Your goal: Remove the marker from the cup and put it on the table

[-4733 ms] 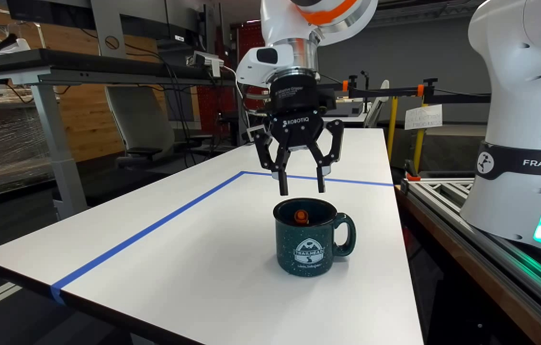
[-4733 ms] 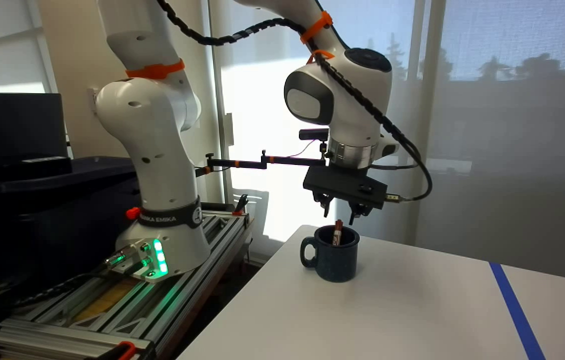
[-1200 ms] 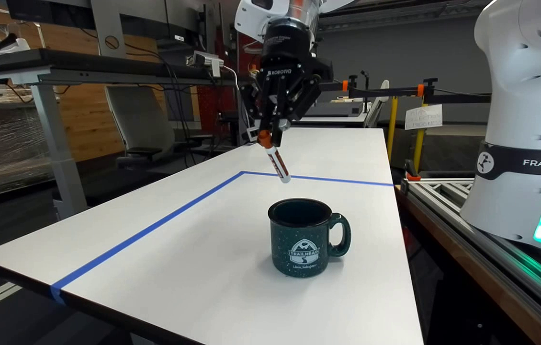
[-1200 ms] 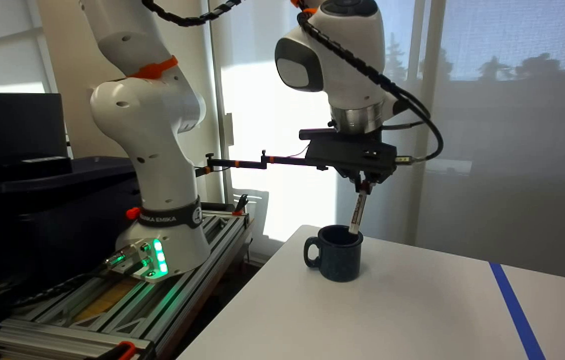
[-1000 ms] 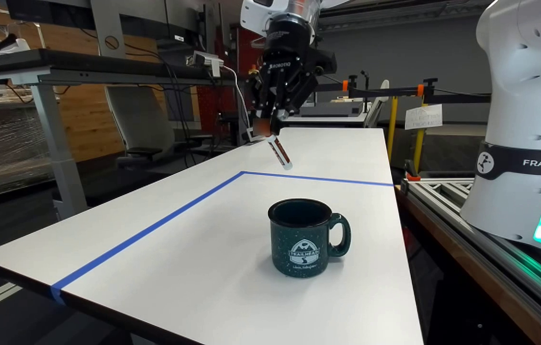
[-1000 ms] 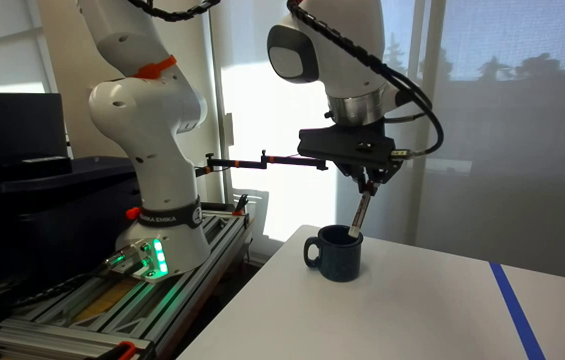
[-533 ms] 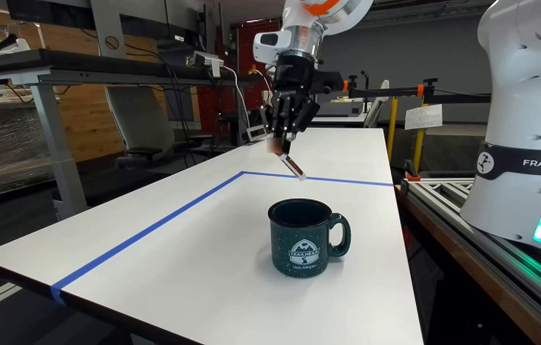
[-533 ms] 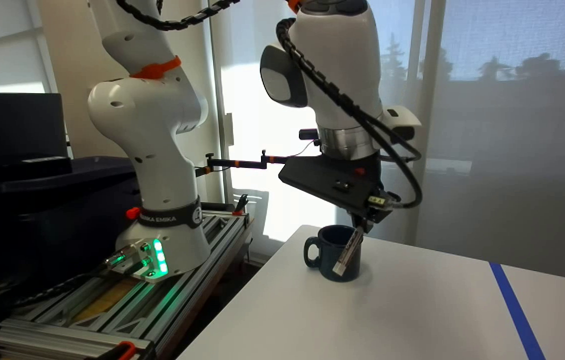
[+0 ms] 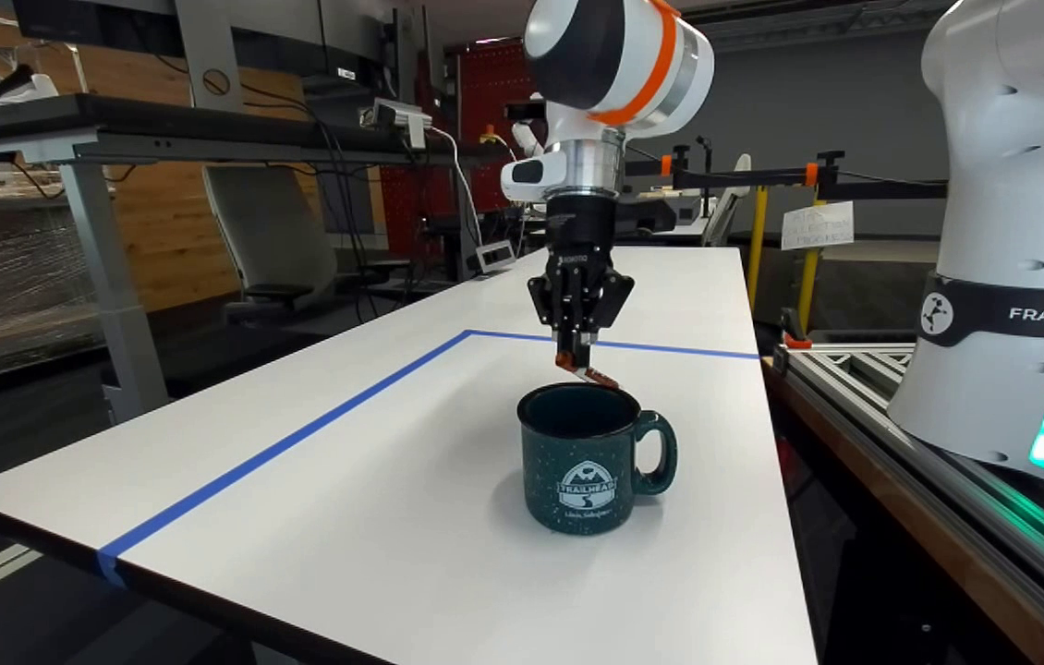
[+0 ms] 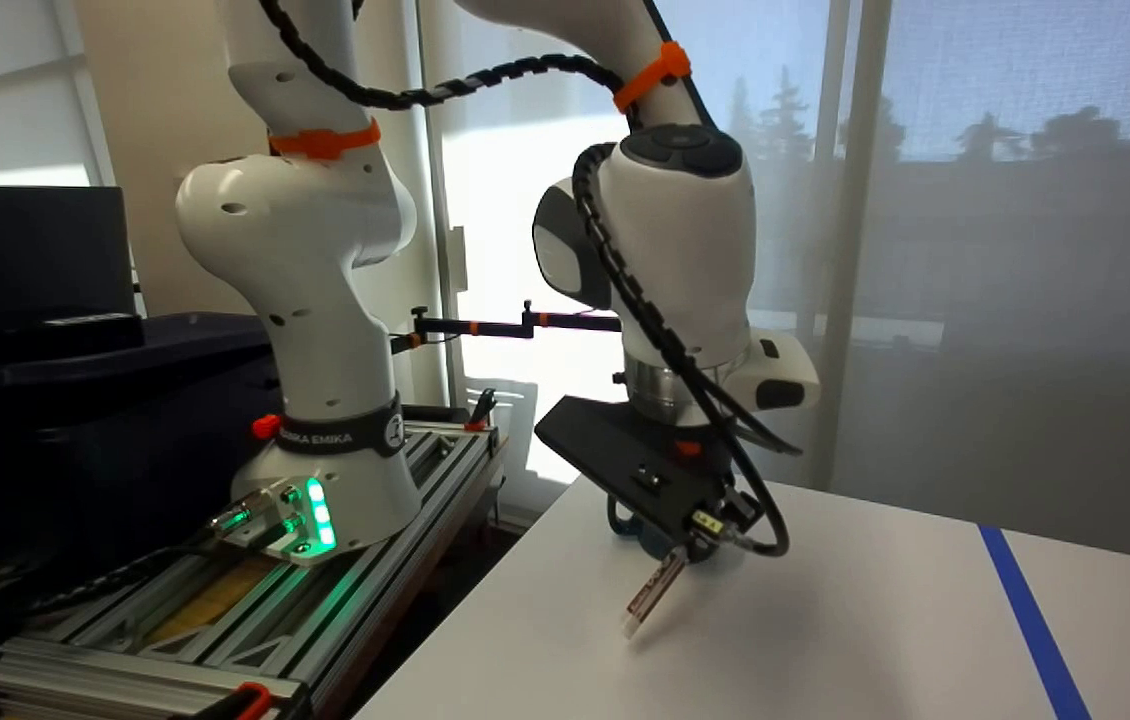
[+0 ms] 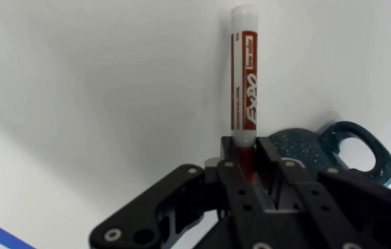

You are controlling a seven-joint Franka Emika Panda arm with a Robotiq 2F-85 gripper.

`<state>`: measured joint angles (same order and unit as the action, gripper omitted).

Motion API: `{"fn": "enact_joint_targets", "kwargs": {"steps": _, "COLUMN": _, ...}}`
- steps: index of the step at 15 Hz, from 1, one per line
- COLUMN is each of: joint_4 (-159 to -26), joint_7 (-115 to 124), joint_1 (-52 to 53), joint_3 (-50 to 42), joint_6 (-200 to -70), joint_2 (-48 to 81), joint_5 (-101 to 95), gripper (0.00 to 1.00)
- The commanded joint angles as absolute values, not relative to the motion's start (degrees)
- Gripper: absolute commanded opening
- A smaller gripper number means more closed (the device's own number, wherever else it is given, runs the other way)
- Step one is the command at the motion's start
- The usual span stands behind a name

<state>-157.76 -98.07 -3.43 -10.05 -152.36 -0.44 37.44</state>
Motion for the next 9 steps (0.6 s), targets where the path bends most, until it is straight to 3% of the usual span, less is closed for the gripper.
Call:
{"fn": "enact_joint_targets", "kwargs": {"steps": 1, "joint_4": -157.75, "joint_7": -95.04, "joint_1": -2.53, "joint_3": -9.14, "joint_6": -157.65, "joint_2": 3.94, "joint_5": 34.77, "gripper": 0.05}}
{"fn": "enact_joint_targets", "kwargs": {"steps": 5, "joint_4": -157.66, "joint_7": -92.67, "joint_1": -0.98, "joint_3": -9.14, "joint_6": -162.09, "joint_2": 6.72, "joint_5": 30.94, "gripper": 0.05}}
{"fn": "enact_joint_targets", "kwargs": {"steps": 6, "joint_4": -157.62, "joint_7": -92.36, "joint_1": -0.5, "joint_3": -9.18, "joint_6": -162.98, "joint_2": 7.05, "joint_5": 30.16, "gripper": 0.1}}
{"fn": "enact_joint_targets", "kwargs": {"steps": 7, "joint_4": -157.6, "joint_7": -91.86, "joint_1": -0.01, "joint_3": -9.27, "joint_6": -163.95, "joint_2": 7.3, "joint_5": 29.22, "gripper": 0.36}}
{"fn": "enact_joint_targets", "kwargs": {"steps": 9, "joint_4": -157.55, "joint_7": -90.85, "joint_1": 1.03, "joint_3": -9.68, "joint_6": -165.16, "joint_2": 7.17, "joint_5": 27.52, "gripper": 0.52}}
